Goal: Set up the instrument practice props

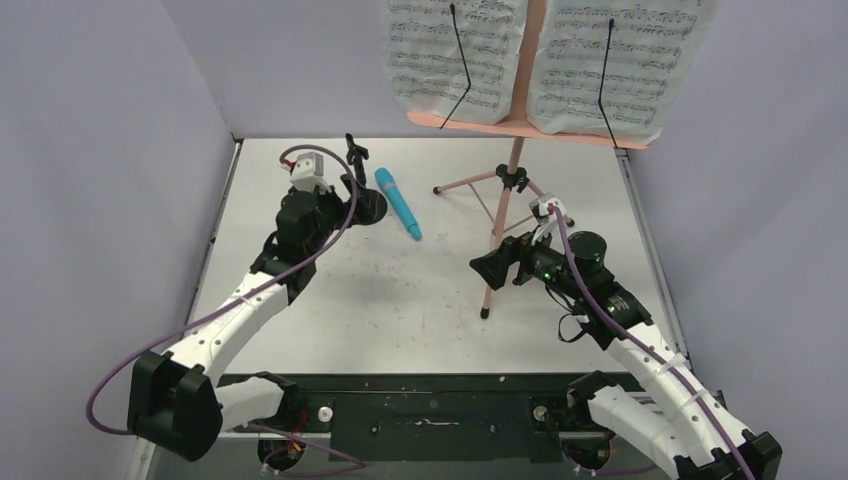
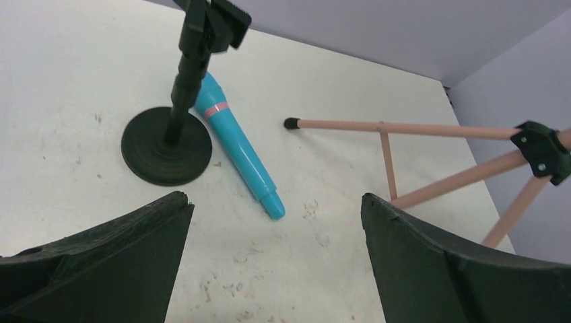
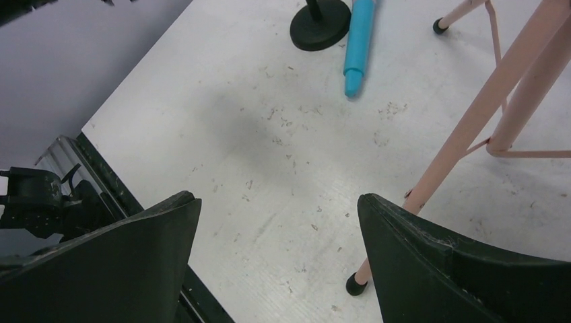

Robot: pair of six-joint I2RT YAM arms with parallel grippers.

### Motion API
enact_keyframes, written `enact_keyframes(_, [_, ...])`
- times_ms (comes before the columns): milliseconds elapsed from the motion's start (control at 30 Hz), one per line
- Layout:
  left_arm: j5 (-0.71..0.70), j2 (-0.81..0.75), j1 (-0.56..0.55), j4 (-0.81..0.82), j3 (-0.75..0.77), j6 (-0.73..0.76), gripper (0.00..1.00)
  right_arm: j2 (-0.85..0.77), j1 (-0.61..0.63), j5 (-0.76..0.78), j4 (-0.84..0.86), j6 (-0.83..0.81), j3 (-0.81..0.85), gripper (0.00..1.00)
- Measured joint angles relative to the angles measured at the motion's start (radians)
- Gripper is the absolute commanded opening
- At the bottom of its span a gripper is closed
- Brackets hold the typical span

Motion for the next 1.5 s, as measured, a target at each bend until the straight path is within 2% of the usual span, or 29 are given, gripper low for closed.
enact_keyframes(300, [-0.098, 0.292, 0.031, -0.1, 0.383, 0.044, 0.96, 0.001, 0.0, 0.005, 0.016, 0.064, -0.068, 0.9])
enact_keyframes(567, [-0.165, 0.507, 0.045, -0.232, 0.633, 0.073, 0.97, 0.0, 0.006, 0.005, 0.03, 0.102, -0.089, 0.9])
enact_keyframes(633, [-0.177, 0.563, 0.045, -0.274, 0.689, 0.083, 1.0, 0.0, 0.006, 0.005, 0.031, 0.111, -0.091, 0.9])
enact_keyframes(867, [-0.216, 0.725, 0.045, -0.42, 0.851, 0.101, 0.75, -0.004, 0.006, 0.002, 0.039, 0.132, -0.103, 0.9])
enact_keyframes(1200, [-0.225, 0.75, 0.045, -0.469, 0.859, 0.145, 0.42, 0.0, 0.006, 0.002, 0.016, 0.131, -0.103, 0.9])
enact_keyframes(1300, [-0.231, 0.749, 0.044, -0.468, 0.858, 0.156, 0.36, 0.007, 0.006, 0.002, 0.013, 0.131, -0.103, 0.9])
enact_keyframes(1500, [-0.238, 0.719, 0.042, -0.452, 0.817, 0.171, 0.35, 0.011, 0.006, 0.002, 0.011, 0.13, -0.103, 0.9])
